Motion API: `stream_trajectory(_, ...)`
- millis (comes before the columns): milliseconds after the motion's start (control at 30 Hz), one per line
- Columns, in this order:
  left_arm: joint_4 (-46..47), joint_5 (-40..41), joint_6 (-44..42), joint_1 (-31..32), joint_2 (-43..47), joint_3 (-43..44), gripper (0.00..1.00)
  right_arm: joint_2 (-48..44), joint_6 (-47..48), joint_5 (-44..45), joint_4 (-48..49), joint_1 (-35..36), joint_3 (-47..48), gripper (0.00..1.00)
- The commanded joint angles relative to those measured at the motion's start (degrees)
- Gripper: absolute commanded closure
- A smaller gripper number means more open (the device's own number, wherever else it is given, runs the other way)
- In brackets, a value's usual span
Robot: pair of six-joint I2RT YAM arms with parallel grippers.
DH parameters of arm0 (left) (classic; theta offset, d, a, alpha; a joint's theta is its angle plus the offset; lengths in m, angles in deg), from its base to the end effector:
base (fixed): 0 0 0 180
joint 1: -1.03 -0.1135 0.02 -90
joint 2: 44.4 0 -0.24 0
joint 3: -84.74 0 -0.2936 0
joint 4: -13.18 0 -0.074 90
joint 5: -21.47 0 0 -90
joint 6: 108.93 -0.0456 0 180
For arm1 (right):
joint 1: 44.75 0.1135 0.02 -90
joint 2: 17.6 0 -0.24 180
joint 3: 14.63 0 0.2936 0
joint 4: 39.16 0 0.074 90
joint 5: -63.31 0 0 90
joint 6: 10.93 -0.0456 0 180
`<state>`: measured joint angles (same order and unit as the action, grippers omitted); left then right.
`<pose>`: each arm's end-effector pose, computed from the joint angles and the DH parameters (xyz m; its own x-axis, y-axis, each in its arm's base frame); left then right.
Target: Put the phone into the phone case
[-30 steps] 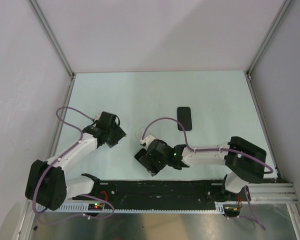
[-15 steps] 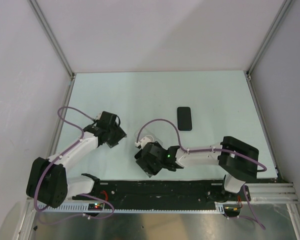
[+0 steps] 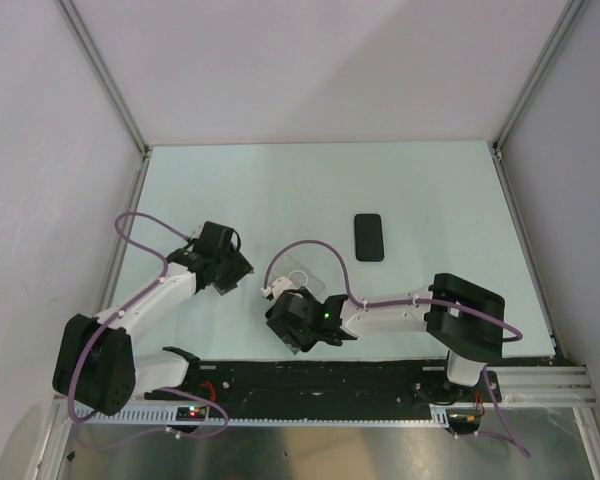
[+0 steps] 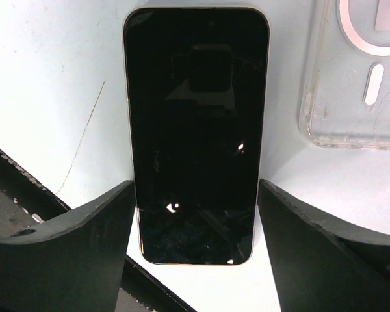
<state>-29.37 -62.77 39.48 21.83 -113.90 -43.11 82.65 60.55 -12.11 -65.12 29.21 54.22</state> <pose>0.2597 -0.0938 0.1475 -0.6845 -0.6466 -0.3367 -0.5285 0.7583 -0.3817 0.1152 0.3592 0.0972 -0.5041 -0.6410 -0.5788 -0.7725 0.6344 -0.0297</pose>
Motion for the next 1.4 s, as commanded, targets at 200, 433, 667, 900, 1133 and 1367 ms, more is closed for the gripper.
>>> stream_trajectory(200,0.19,-0.09,-1.37,-0.54,-0.56,2.35,0.41,1.16,0.2,0.39,-3.31,-0.75,1.32,0.52)
stream_trajectory(433,0.22,-0.07,-1.44,-0.56,-0.64,2.34,0.41,-2.04,0.58,-1.33,-4.73,-2.21,2.57,0.64)
stream_trajectory(667,0.22,-0.13,-1.54,-0.57,-0.79,2.31,0.41,-4.58,1.23,-2.15,-6.13,-3.69,3.64,0.64)
stream_trajectory(900,0.21,0.01,-1.63,-0.65,-0.84,2.25,0.42,-6.16,2.36,-3.03,-6.97,-4.71,4.95,0.65)
stream_trajectory(1133,0.19,-0.03,-1.72,-0.75,-1.01,2.22,0.42,-6.53,3.71,-3.72,-7.49,-5.81,6.19,0.65)
stream_trajectory(1367,0.25,-0.13,-1.89,-1.09,-1.1,2.43,0.41,-6.68,5.6,-3.78,-7.31,-9.53,7.85,0.65)
